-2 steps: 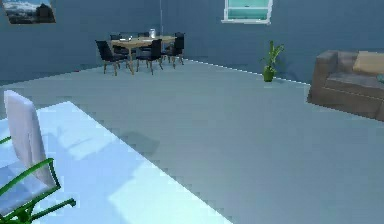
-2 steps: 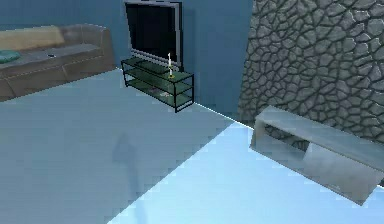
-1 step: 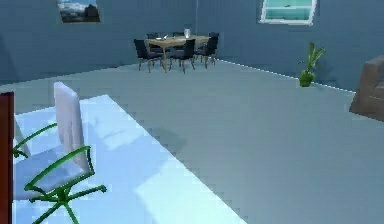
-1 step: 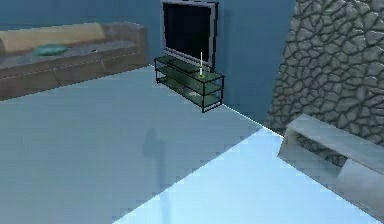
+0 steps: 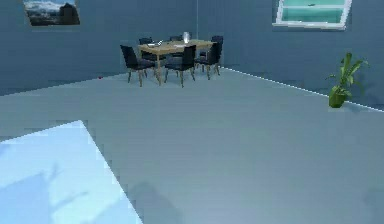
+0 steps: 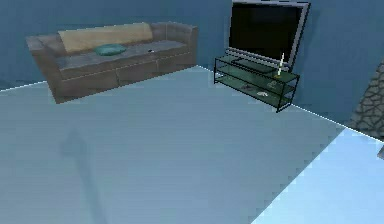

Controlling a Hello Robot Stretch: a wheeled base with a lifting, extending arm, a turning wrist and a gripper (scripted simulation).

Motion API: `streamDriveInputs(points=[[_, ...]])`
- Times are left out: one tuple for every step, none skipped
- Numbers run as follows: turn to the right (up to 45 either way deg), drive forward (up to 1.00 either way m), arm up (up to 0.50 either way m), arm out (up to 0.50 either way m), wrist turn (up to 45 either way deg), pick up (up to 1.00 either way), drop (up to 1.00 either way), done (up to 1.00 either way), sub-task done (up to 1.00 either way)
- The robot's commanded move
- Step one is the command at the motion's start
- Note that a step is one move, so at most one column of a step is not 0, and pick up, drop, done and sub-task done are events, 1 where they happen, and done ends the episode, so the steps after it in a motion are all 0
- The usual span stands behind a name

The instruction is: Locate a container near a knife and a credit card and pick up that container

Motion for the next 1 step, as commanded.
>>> streamDriveInputs(points=[[-6.0, 0.0, 0.0, 0.0, 0.0, 0.0, 0.0, 0.0, 0.0]])
